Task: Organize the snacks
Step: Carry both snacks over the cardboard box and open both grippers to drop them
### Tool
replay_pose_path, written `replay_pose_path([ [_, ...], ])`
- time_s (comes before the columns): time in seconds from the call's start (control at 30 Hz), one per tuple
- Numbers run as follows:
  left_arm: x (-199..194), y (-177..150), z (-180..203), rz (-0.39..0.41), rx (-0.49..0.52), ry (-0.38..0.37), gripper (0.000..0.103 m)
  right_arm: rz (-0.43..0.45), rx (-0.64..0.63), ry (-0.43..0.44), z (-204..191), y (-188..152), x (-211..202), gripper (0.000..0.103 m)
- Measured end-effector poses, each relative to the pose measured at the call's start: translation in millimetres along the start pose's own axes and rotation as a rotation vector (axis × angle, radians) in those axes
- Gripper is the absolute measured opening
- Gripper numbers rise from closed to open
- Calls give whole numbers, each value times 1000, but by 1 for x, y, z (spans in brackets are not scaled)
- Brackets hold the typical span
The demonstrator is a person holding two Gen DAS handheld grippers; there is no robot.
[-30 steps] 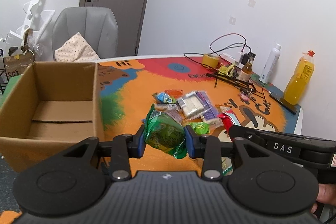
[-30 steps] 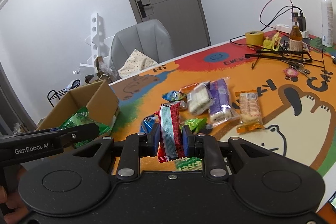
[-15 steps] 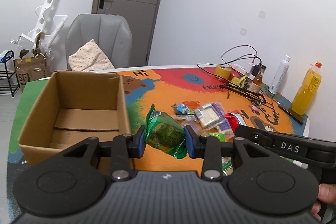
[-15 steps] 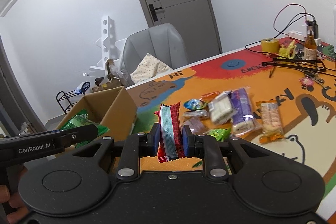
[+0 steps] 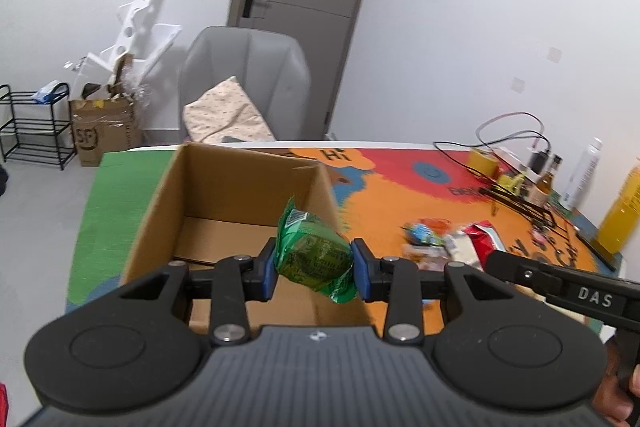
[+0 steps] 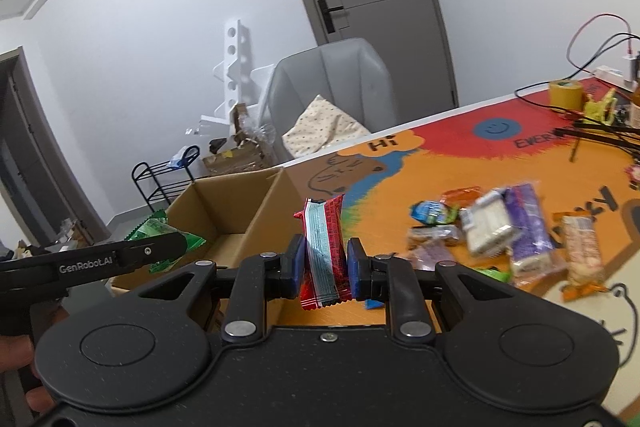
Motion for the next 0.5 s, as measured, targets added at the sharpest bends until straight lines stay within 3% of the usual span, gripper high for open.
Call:
replay_pose_path([
  [0.3,9,-4,-40,-31,-59,70,38,-38,-37,54,-33,1,26,21],
  [0.5,2,-5,-53,-41,-78,102,47,-65,-56,97,-59,-3,39,21],
])
Point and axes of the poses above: each gripper's, at about its wrist camera, not at the fingertips, and x roughly the way its jaws point, z to its right, y to its top, the point moved 7 cm from there along x, roughly the way its jaws point, and after that the axes turned 15 degrees about x, right-handed, at the moved point
